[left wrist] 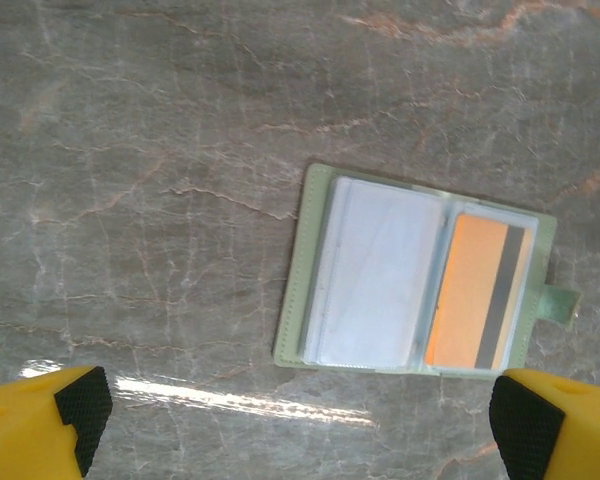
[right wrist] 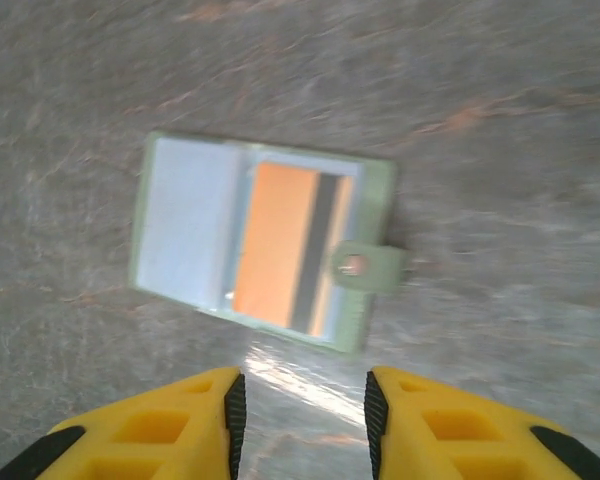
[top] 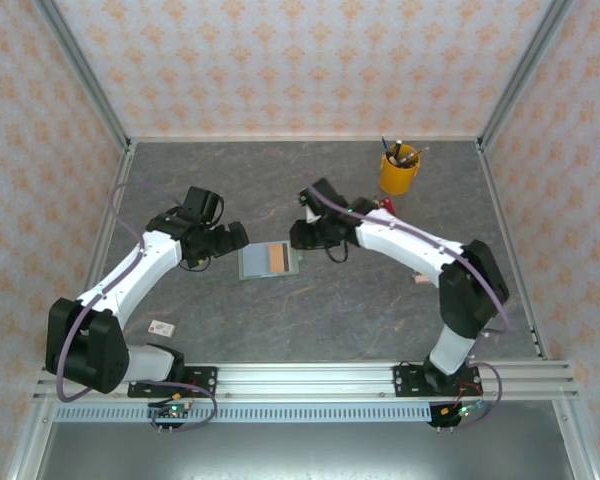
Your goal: Take the credit cards out of the card holder
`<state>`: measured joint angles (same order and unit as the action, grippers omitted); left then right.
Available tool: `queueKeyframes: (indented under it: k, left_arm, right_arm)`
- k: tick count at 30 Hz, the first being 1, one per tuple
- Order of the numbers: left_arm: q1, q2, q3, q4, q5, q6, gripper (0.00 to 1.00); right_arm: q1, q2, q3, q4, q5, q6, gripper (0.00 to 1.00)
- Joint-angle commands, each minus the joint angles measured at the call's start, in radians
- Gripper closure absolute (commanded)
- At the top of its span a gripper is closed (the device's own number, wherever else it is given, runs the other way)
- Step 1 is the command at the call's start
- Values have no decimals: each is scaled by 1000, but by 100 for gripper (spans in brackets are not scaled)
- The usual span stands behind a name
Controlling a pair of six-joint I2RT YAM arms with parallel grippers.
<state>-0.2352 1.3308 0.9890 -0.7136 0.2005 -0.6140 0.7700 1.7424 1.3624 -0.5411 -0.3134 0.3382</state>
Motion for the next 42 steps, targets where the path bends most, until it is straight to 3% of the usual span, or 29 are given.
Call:
queueKeyframes:
  k: [1,9,19,32,42]
  left_arm:
    - [28,-6,-10,-7,-77,-69,0]
    - [72,-52,-46,-13,-105,-101,0]
    - [73,-43,-48,23,-7,-82,0]
    - [70,7,-49,103,155,-26,0]
    - [3,96,-47,214,284,-45,12]
  right_arm:
    - [68,89,69,61,99,94,63]
    - [130,281,245,9,174,180,63]
    - [138,442,396,-150,285,236,65]
    - [70,412,289,-123,257,248,66]
    - [45,400,223,-87,203,243,72]
